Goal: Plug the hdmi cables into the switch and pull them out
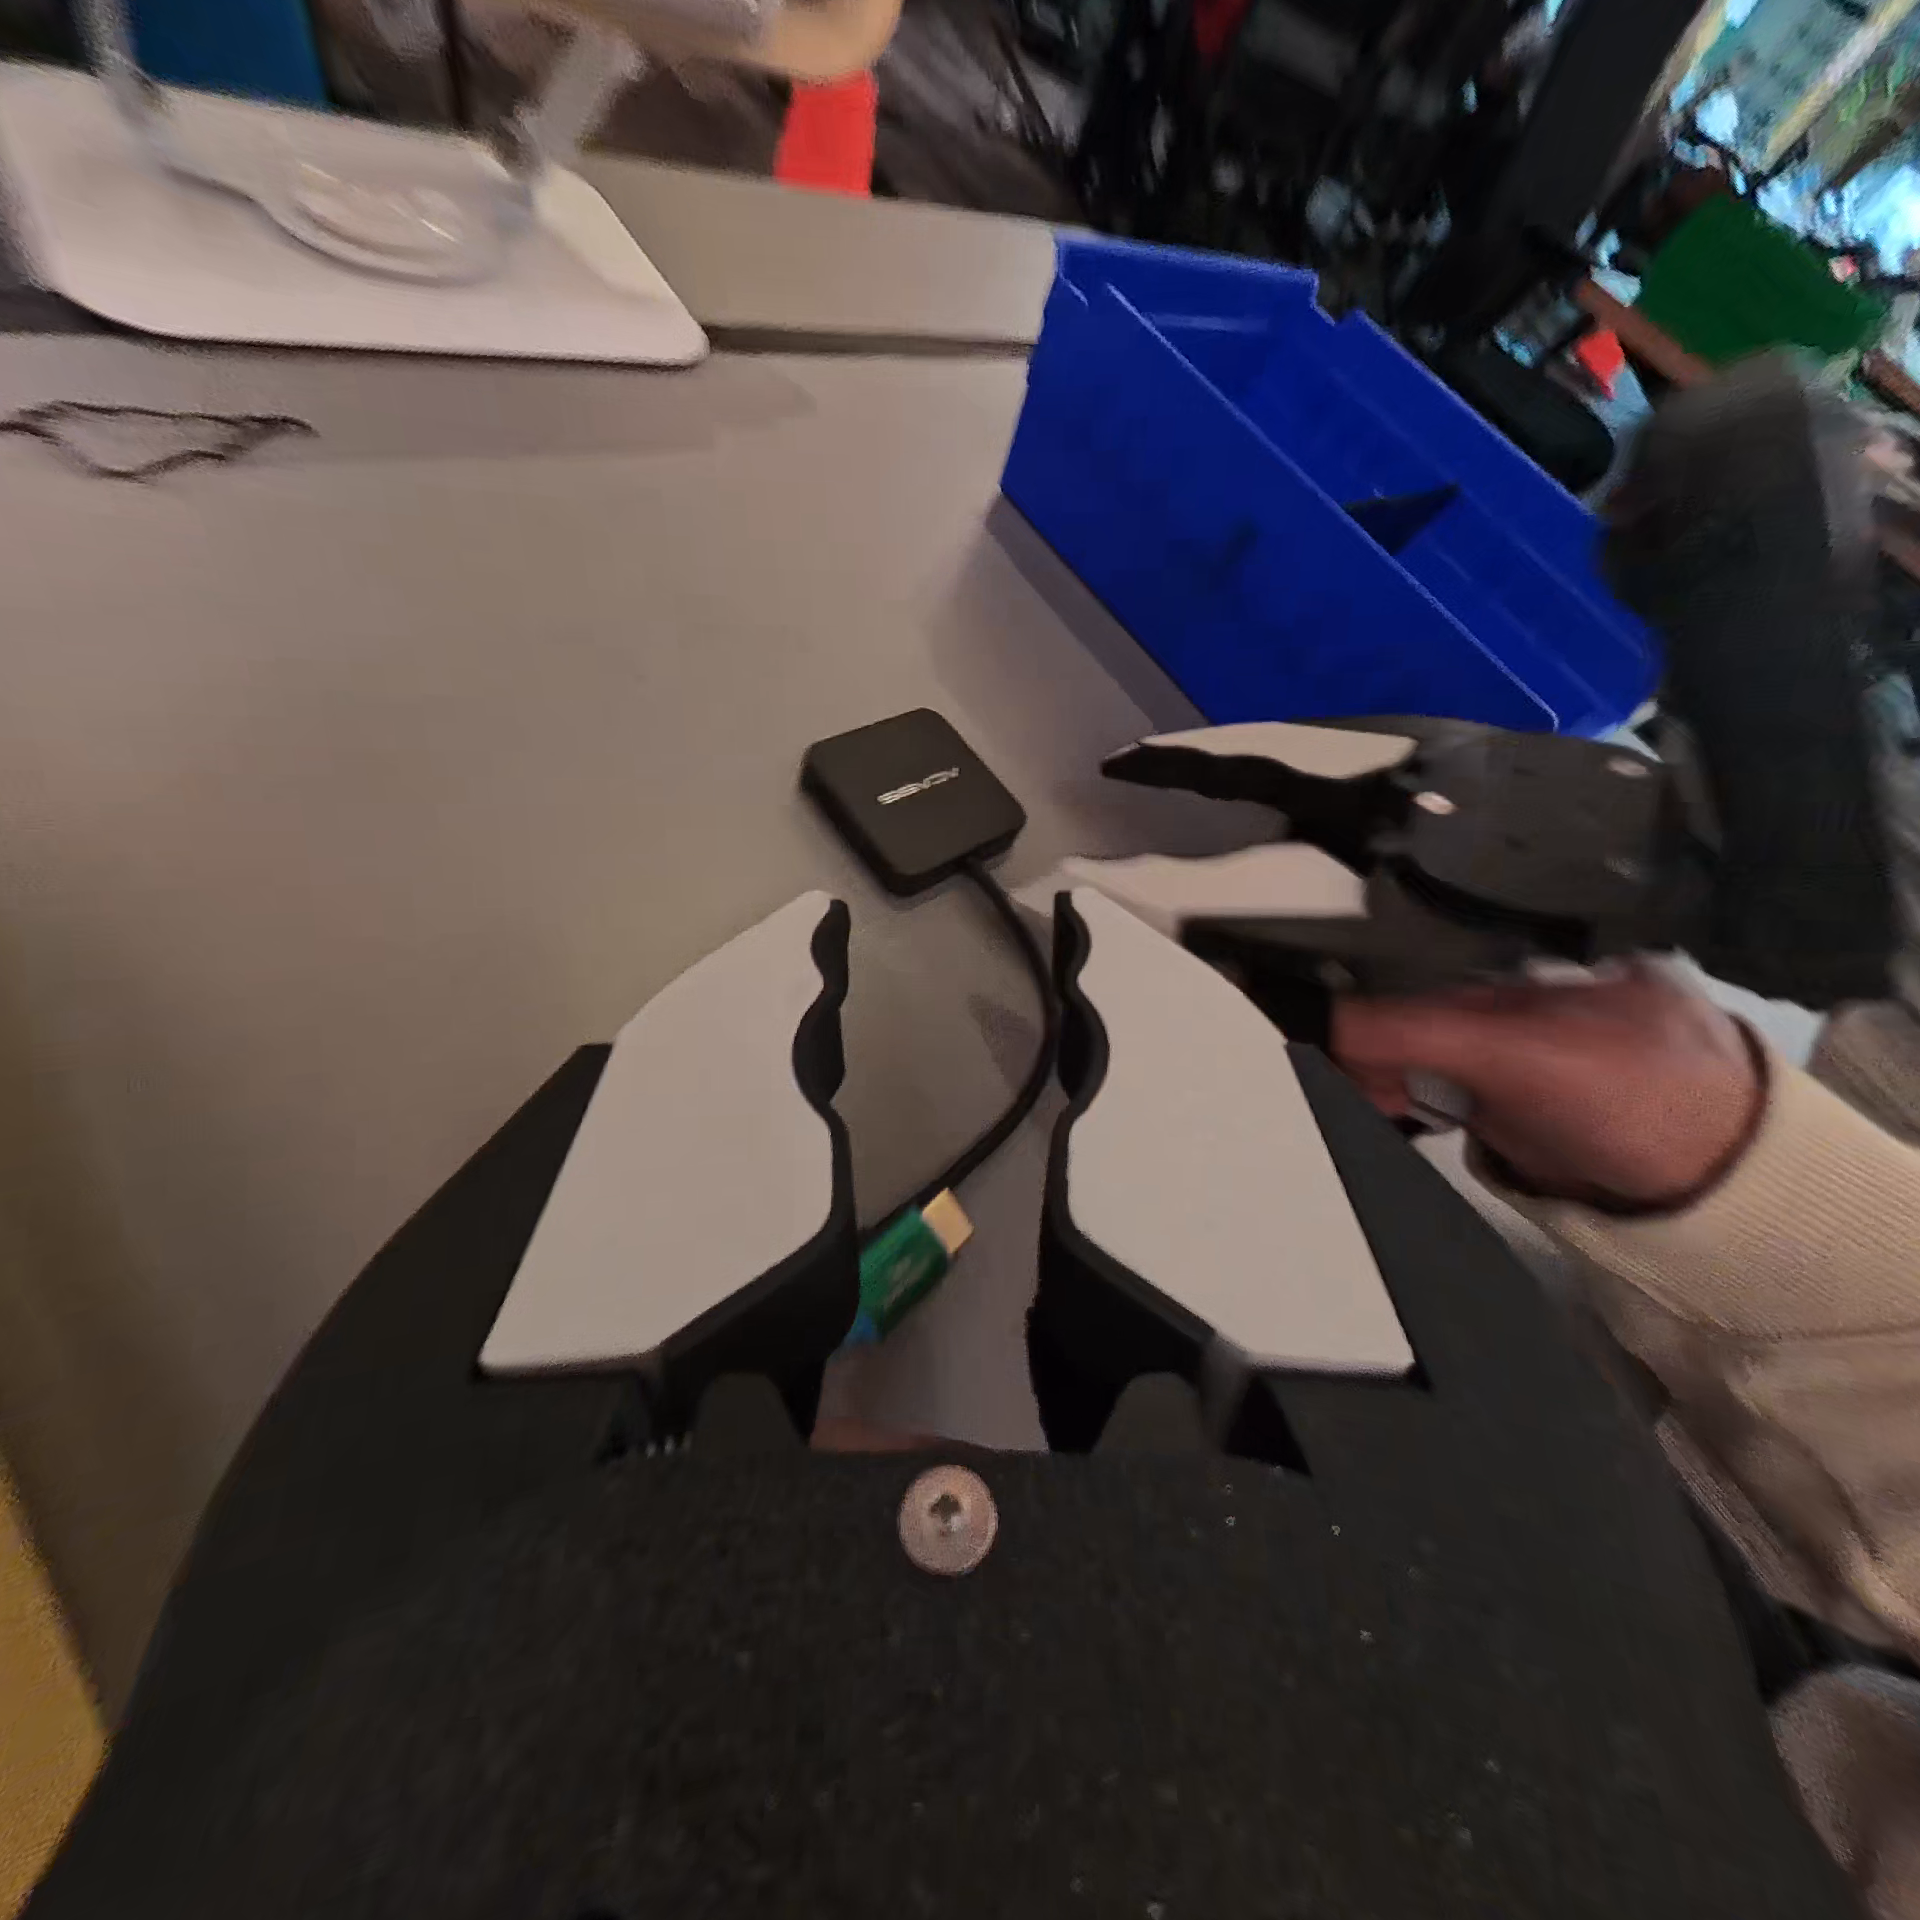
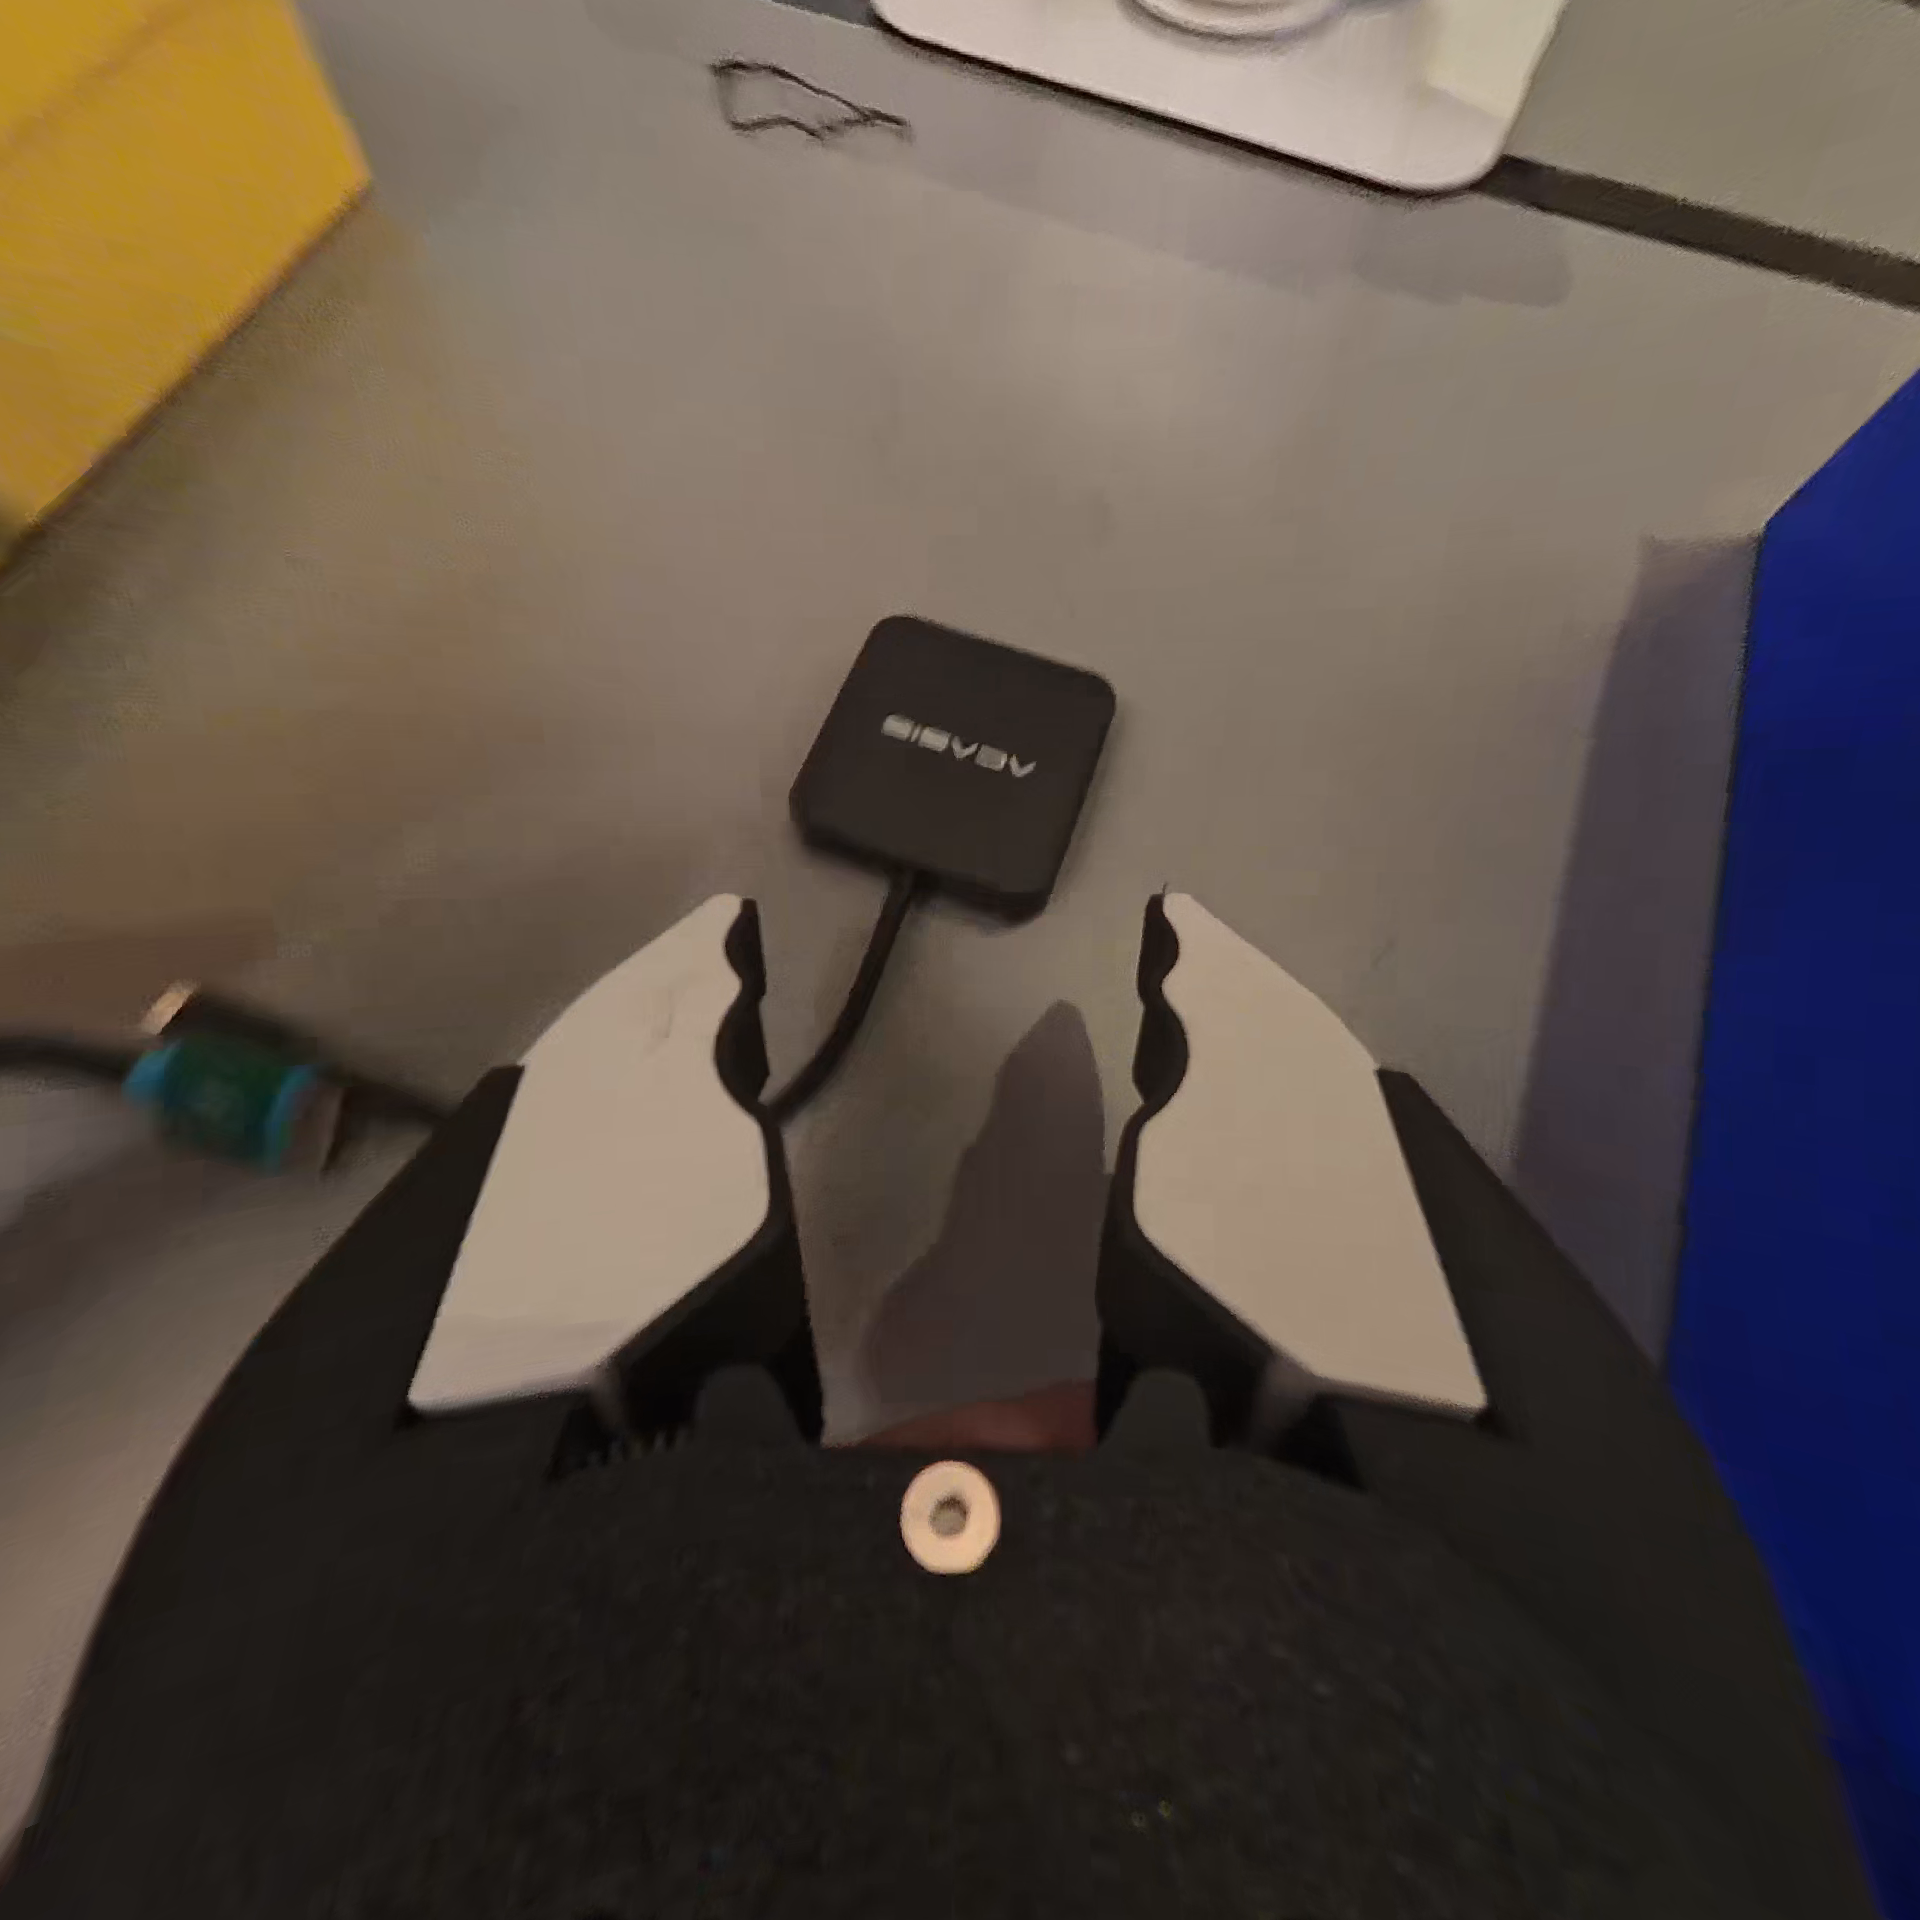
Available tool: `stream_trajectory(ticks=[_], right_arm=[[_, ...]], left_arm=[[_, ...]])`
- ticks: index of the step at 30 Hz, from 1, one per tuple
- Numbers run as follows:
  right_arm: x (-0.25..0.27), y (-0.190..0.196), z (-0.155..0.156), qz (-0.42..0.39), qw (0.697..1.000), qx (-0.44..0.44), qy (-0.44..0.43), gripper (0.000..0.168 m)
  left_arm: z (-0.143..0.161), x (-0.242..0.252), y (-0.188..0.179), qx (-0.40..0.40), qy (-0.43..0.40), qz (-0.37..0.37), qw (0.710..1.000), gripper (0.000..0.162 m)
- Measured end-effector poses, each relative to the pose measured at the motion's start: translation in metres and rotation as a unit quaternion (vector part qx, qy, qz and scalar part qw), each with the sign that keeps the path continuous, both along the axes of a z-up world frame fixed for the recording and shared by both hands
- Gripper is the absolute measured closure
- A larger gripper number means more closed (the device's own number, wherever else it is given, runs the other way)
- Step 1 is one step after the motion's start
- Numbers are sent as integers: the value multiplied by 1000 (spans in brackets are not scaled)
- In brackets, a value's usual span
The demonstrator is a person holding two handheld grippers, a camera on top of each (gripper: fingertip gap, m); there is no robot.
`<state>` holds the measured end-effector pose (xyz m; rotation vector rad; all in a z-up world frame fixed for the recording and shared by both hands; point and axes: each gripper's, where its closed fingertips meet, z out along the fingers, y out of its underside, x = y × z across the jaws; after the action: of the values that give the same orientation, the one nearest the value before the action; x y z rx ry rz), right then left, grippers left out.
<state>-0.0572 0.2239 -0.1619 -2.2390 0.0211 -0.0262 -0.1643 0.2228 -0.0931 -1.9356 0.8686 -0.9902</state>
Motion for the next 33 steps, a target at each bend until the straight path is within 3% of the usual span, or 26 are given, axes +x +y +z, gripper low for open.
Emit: stream_trajectory(ticks=[5,6,13,16,20,22,25,30,33], right_arm=[[-8,34,-33,-41,996,-73,-6,88],[-5,37,-32,-49,996,-70,-10,95],[-3,45,-33,56,995,-84,8,99],[-7,41,-20,110,991,-62,53,99],[-14,28,36,198,977,12,81,100],[-31,12,75,275,954,60,102,100],[-70,-36,133,433,874,115,188,99],[-97,-87,157,548,777,87,296,99],[-103,-99,148,571,756,63,315,100]], left_arm=[[-16,-36,-21,15,-2,4,1000,129],[-16,-39,-21,17,-3,2,1000,128],[-21,-56,-20,16,4,-11,1000,126],[-18,-53,-24,27,2,-28,999,126],[-12,-38,-39,22,-16,-86,996,122],[-4,-28,-50,-3,-41,-129,991,110],[31,-15,-66,-35,-111,-195,974,81],[57,-5,-93,-42,-174,-264,948,74],[72,-5,-104,-76,-238,-283,926,72]])
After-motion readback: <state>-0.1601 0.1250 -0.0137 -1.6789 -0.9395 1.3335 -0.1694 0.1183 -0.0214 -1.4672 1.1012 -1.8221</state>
